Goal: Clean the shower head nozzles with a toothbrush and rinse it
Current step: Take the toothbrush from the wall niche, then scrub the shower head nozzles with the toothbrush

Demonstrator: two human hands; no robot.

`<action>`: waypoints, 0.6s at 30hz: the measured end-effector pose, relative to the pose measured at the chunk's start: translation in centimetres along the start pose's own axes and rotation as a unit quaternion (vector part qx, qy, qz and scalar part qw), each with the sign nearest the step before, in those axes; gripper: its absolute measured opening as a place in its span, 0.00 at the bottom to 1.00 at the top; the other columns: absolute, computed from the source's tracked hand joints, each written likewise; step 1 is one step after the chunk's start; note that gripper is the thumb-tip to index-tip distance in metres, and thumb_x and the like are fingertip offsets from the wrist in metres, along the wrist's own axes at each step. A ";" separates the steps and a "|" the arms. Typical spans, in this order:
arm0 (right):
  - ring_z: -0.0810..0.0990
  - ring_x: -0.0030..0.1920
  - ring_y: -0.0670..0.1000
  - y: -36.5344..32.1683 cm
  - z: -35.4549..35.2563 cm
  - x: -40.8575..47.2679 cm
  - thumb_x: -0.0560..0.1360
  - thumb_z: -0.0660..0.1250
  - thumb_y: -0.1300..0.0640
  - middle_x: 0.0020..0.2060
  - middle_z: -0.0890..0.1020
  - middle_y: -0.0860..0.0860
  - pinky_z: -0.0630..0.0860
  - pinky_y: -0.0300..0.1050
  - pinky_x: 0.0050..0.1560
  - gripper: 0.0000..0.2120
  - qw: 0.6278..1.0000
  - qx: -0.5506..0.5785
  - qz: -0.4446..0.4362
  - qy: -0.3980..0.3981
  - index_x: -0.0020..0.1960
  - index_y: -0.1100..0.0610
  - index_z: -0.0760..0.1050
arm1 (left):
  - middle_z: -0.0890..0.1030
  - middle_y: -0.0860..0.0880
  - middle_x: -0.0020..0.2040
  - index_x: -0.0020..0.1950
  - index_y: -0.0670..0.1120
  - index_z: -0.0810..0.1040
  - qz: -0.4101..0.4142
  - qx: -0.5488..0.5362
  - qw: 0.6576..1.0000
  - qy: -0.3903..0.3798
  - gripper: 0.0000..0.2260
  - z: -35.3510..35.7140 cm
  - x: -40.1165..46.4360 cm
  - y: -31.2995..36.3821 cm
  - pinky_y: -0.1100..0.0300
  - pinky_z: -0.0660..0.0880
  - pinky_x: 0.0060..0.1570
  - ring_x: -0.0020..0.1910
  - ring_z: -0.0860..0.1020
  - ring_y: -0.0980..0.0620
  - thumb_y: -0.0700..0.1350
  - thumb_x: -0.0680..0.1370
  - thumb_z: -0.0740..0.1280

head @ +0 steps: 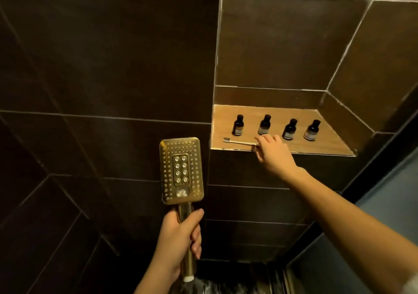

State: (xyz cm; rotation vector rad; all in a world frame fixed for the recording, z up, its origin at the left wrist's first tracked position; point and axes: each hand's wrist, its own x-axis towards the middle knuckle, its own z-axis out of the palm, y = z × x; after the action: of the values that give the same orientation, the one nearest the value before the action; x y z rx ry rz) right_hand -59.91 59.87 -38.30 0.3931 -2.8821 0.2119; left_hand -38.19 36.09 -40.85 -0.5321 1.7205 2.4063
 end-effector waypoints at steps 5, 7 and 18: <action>0.69 0.66 0.56 2.4 2.2 2.2 0.82 0.56 0.48 0.66 0.74 0.52 0.67 0.56 0.62 0.19 0.999 0.000 -0.013 -0.034 0.71 0.51 0.69 | 0.68 0.45 0.26 0.46 0.42 0.70 -0.003 -0.017 1.000 0.025 0.08 2.0 2.6 0.2 0.60 0.66 0.20 0.19 0.66 0.49 0.41 0.79 0.69; 0.69 0.64 0.55 3.0 2.6 2.6 0.82 0.57 0.48 0.63 0.75 0.52 0.68 0.56 0.60 0.17 0.999 0.018 -0.024 -0.033 0.69 0.49 0.72 | 0.69 0.45 0.26 0.47 0.43 0.69 -0.008 -0.018 0.999 0.037 0.08 2.4 3.3 0.3 0.60 0.66 0.20 0.19 0.66 0.50 0.41 0.79 0.69; 0.72 0.55 0.54 3.4 3.2 3.8 0.79 0.64 0.53 0.55 0.76 0.53 0.70 0.48 0.51 0.10 0.999 -0.004 -0.044 -0.006 0.59 0.55 0.74 | 0.71 0.46 0.27 0.51 0.42 0.70 -0.032 0.000 0.998 0.049 0.08 2.5 4.7 -0.2 0.59 0.66 0.22 0.21 0.68 0.50 0.41 0.79 0.69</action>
State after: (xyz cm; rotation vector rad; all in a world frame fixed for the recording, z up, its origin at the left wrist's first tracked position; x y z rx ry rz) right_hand -65.12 61.61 -40.86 0.5202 -2.8694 0.1836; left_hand -43.02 38.03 -42.01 -0.7053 1.7123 2.3741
